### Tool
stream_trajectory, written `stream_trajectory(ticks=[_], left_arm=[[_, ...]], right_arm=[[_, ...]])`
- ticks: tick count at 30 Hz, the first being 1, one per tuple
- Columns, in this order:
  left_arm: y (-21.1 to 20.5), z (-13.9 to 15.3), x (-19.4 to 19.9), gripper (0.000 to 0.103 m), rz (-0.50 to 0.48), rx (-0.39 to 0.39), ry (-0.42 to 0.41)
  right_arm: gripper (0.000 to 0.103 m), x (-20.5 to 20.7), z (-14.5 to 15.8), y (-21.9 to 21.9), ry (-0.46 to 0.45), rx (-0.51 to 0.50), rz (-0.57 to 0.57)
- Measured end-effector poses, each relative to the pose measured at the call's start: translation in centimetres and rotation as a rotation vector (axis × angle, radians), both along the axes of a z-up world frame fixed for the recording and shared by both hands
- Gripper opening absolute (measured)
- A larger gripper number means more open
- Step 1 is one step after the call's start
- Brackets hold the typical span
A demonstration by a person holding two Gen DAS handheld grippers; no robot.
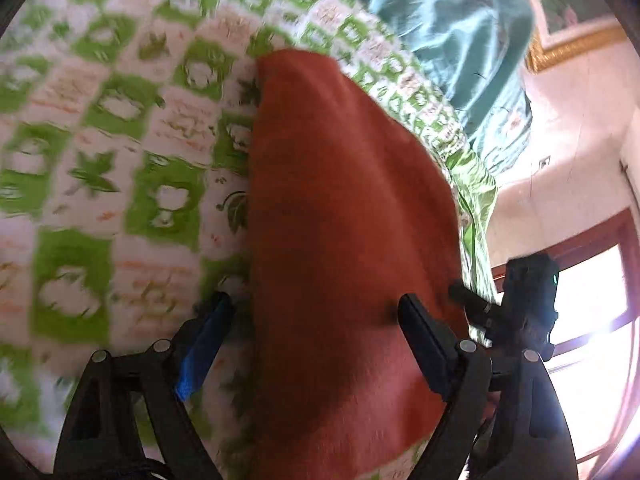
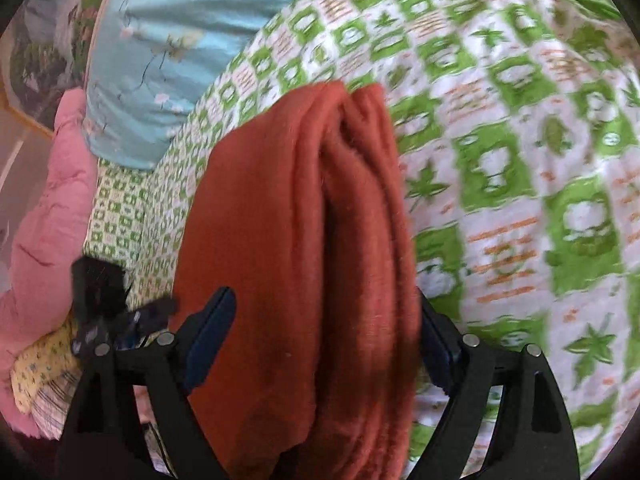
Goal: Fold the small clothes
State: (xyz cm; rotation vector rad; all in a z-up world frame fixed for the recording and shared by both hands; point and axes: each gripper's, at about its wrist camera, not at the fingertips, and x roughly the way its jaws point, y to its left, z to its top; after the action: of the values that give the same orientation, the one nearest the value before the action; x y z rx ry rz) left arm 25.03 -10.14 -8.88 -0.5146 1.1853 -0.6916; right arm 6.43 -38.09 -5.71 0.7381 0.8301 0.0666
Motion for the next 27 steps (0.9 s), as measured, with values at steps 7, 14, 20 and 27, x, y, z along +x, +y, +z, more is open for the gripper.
stream_trajectory(ticks=[7, 14, 20, 27], left_arm=[[-1.0, 0.7, 0.3, 0.026, -0.028, -0.036, -0.057], [7.2, 7.3, -6.5, 0.024, 0.027, 0.002, -0.222], [16.4, 5.9, -10.3, 0.024, 0.147, 0.054, -0.196], [21.2, 1.9, -8.8, 0.040, 0.181, -0.004, -0.061]], right_arm=[[0.032, 0.4, 0.6, 1.9, -0.010, -0.007, 0.000], [0.030, 0.9, 3.3, 9.5, -0.126, 0.031, 0.153], [0.029, 4.2, 0.7, 17.5, -0.133, 0.105, 0.307], [0.049, 5.5, -2.0, 20.0, -0.026, 0.012, 0.313]])
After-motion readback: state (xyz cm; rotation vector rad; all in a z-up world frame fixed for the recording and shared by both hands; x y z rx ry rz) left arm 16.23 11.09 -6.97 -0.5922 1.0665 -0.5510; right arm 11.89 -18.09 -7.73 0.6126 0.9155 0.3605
